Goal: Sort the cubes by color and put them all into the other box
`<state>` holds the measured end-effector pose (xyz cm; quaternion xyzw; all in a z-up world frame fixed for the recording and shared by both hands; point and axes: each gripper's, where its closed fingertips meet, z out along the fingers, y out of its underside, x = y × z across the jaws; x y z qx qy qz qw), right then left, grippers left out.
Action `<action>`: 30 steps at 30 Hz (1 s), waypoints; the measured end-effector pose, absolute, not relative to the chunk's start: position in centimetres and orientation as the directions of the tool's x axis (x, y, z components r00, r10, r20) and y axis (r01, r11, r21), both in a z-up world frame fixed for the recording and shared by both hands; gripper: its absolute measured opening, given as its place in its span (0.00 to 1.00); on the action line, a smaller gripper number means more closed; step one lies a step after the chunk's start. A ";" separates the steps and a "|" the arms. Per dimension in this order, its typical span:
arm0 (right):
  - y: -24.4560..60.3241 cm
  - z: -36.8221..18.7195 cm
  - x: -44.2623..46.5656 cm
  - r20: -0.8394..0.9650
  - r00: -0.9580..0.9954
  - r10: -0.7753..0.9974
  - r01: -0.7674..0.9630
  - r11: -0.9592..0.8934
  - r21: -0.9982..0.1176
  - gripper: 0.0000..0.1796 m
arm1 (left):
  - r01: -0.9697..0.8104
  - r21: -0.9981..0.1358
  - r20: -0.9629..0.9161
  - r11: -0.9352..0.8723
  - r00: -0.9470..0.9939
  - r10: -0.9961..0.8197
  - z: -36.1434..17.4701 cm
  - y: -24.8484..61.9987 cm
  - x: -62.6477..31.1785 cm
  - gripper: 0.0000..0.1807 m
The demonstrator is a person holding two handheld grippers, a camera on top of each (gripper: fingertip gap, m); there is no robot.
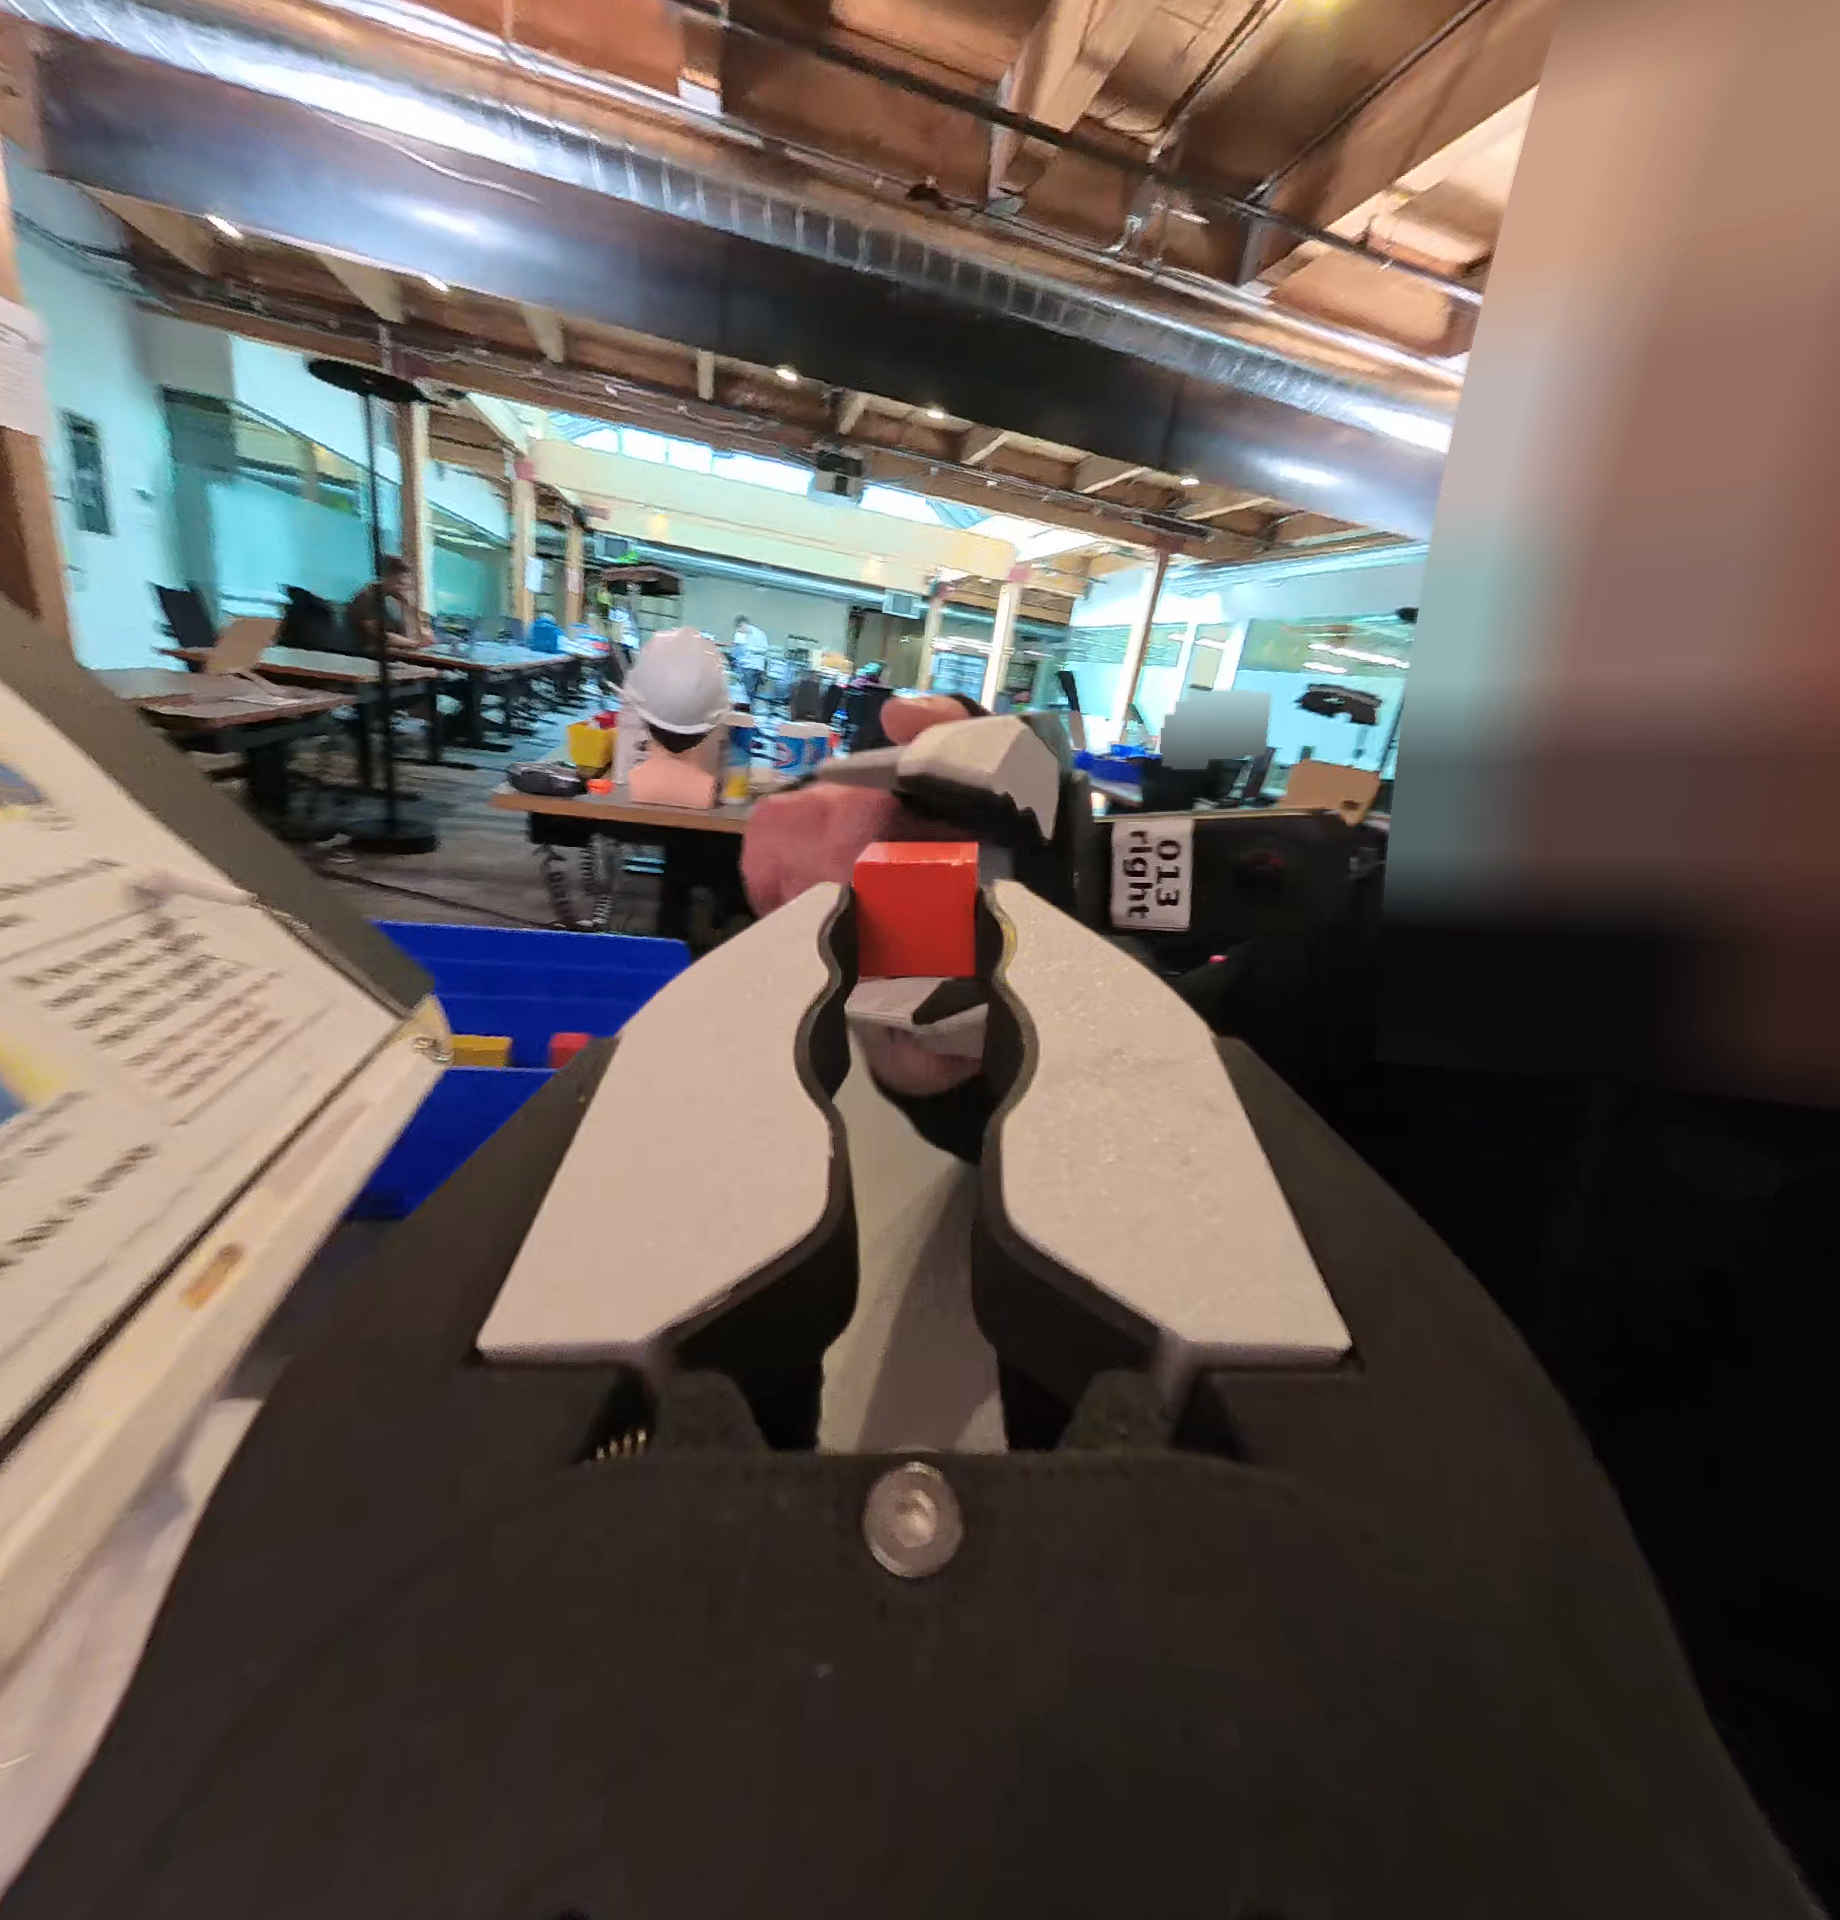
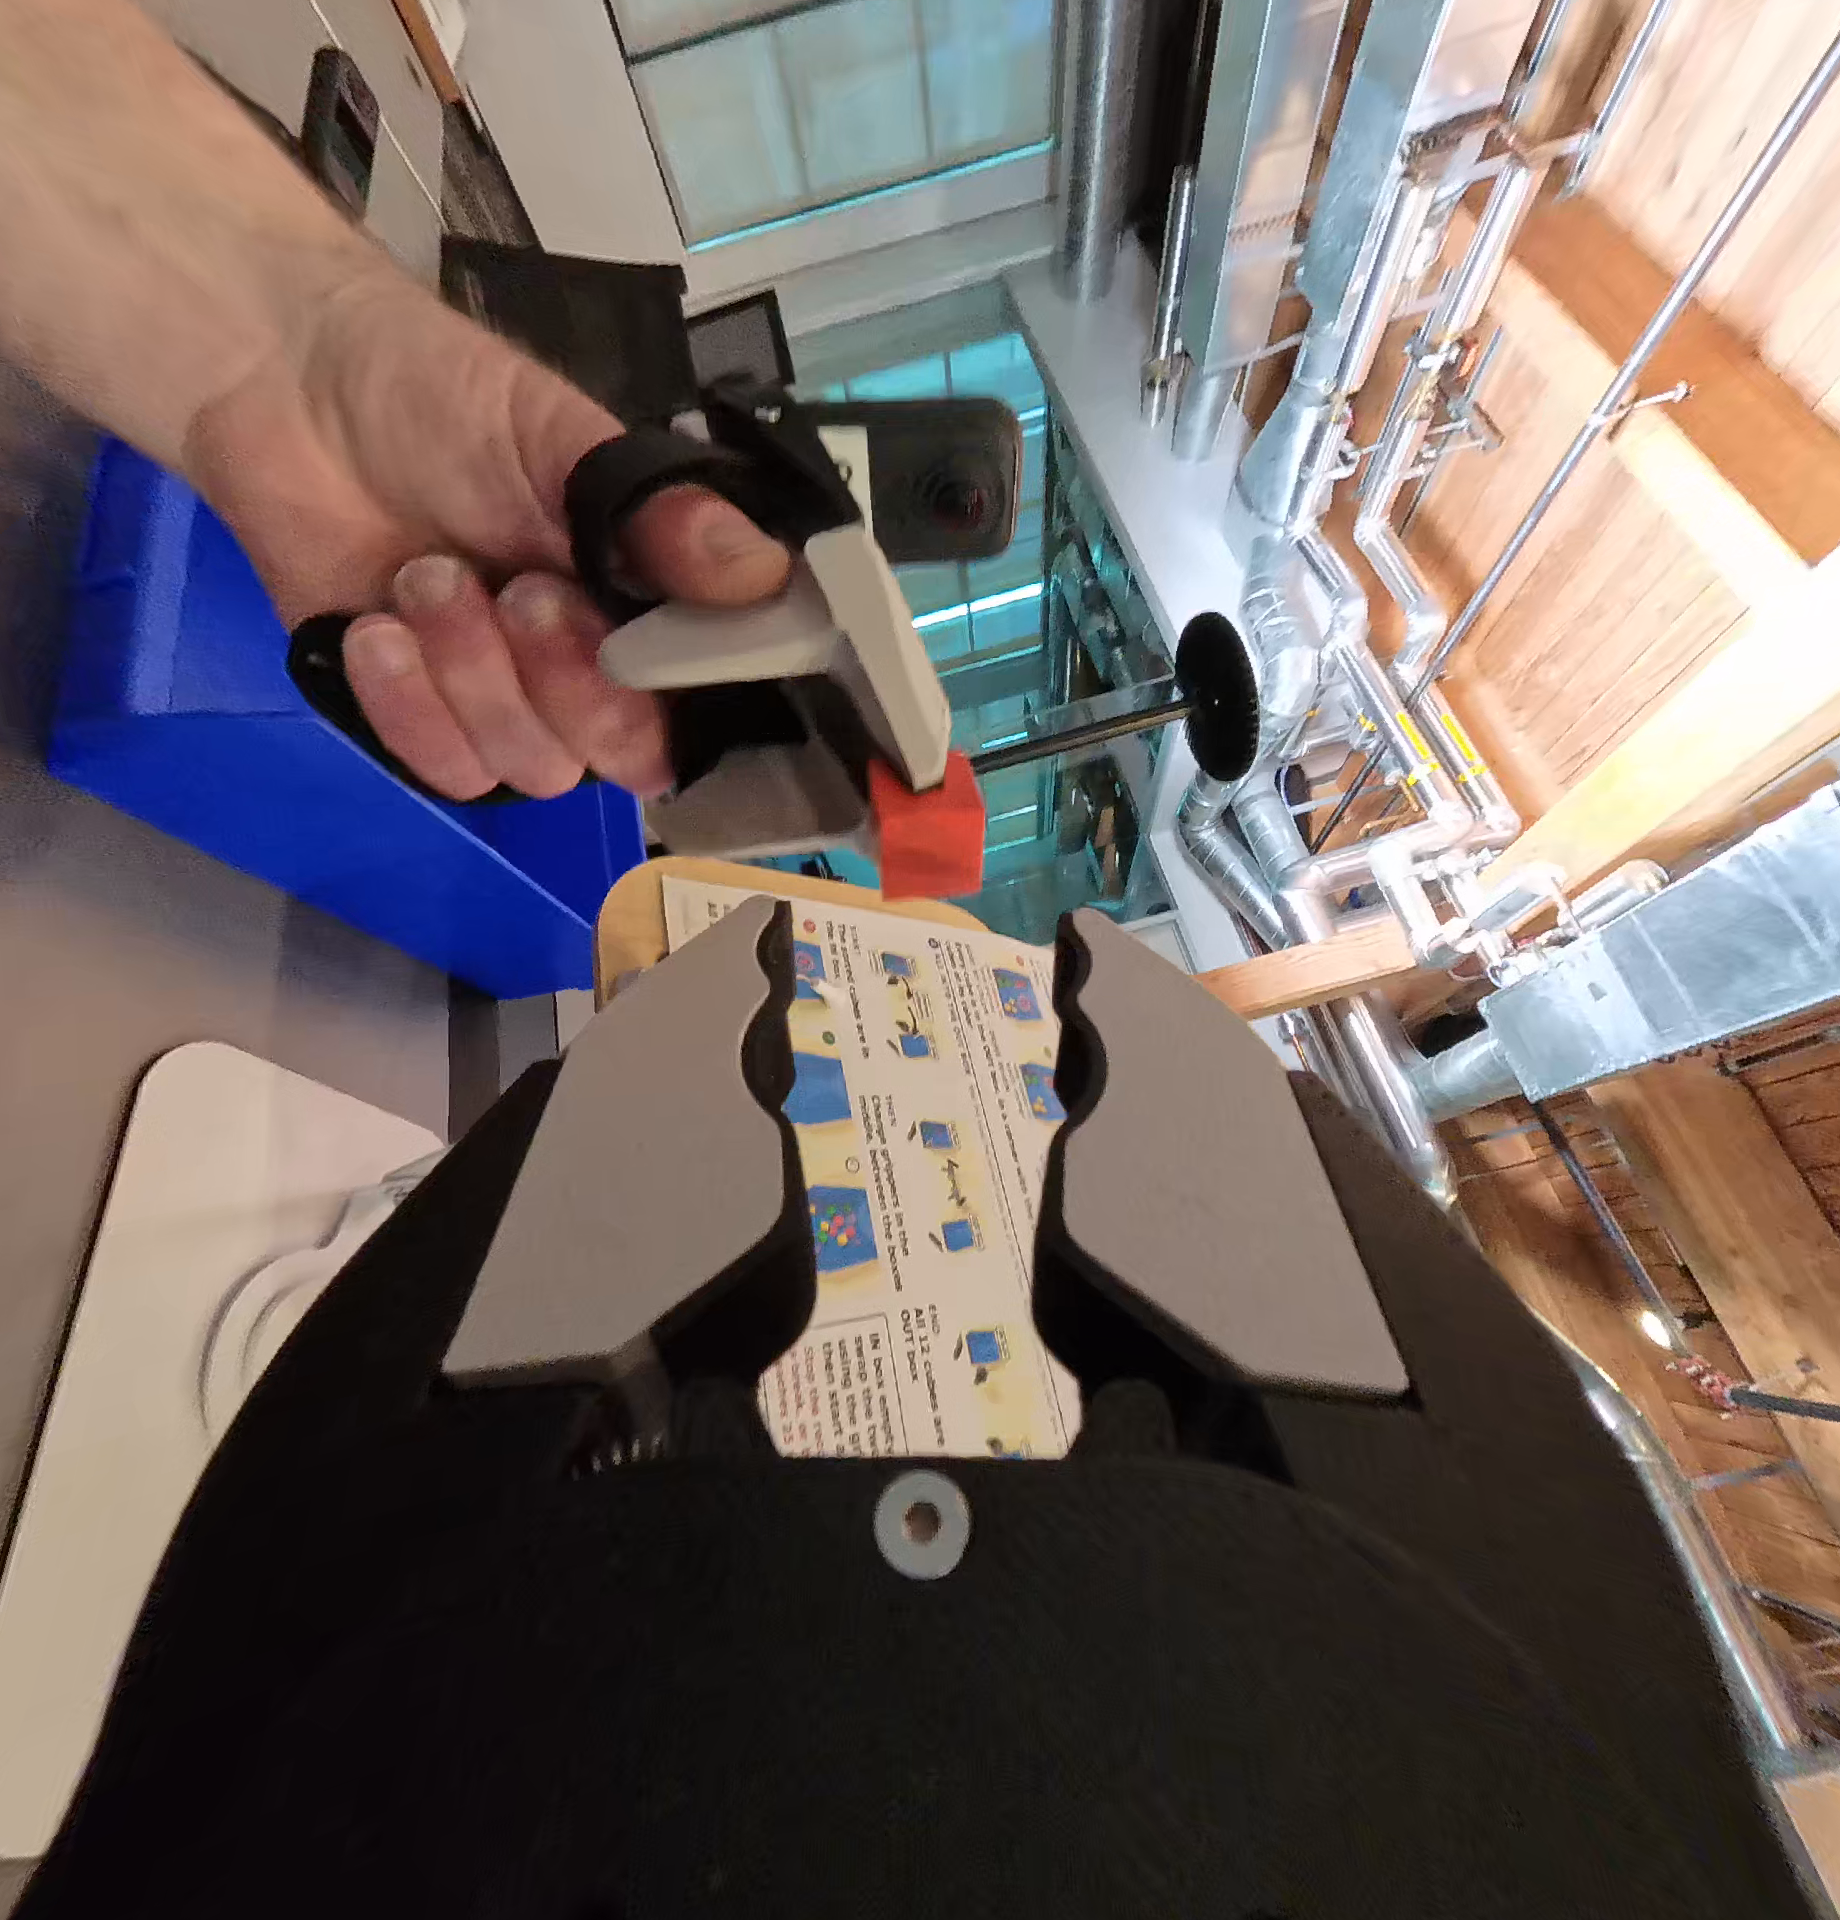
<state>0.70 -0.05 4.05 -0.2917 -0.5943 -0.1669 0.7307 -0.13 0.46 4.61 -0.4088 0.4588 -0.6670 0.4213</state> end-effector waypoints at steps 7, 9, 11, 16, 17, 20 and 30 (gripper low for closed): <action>0.4 2.8 0.2 0.976 0.176 0.131 0.578 0.788 -0.210 0.24 | 0.153 -0.939 0.225 -0.309 -0.404 -0.886 3.7 -0.4 1.0 0.11; 0.2 2.9 0.1 0.973 0.184 0.138 0.564 0.796 -0.219 0.24 | 0.154 -0.936 0.230 -0.317 -0.416 -0.880 3.5 -0.5 1.2 0.11; -0.1 2.9 0.0 0.973 0.185 0.139 0.552 0.804 -0.220 0.22 | 0.147 -0.937 0.230 -0.316 -0.419 -0.878 3.2 -0.6 1.4 0.11; -0.4 2.8 -0.1 0.975 0.174 0.141 0.544 0.811 -0.214 0.17 | 0.142 -0.936 0.232 -0.324 -0.446 -0.864 3.0 -1.0 1.5 0.11; -0.4 2.7 -0.2 0.975 0.170 0.144 0.543 0.812 -0.215 0.16 | 0.134 -0.936 0.233 -0.325 -0.455 -0.859 2.9 -1.1 1.6 0.11; -0.5 2.5 -0.2 0.977 0.159 0.144 0.544 0.813 -0.209 0.12 | 0.110 -0.940 0.236 -0.323 -0.473 -0.849 2.5 -1.6 1.8 0.11; -0.7 3.4 0.6 0.969 0.162 0.189 0.553 0.795 -0.248 0.12 | 0.124 -0.940 0.229 -0.319 -0.464 -0.856 2.8 -1.3 1.5 0.16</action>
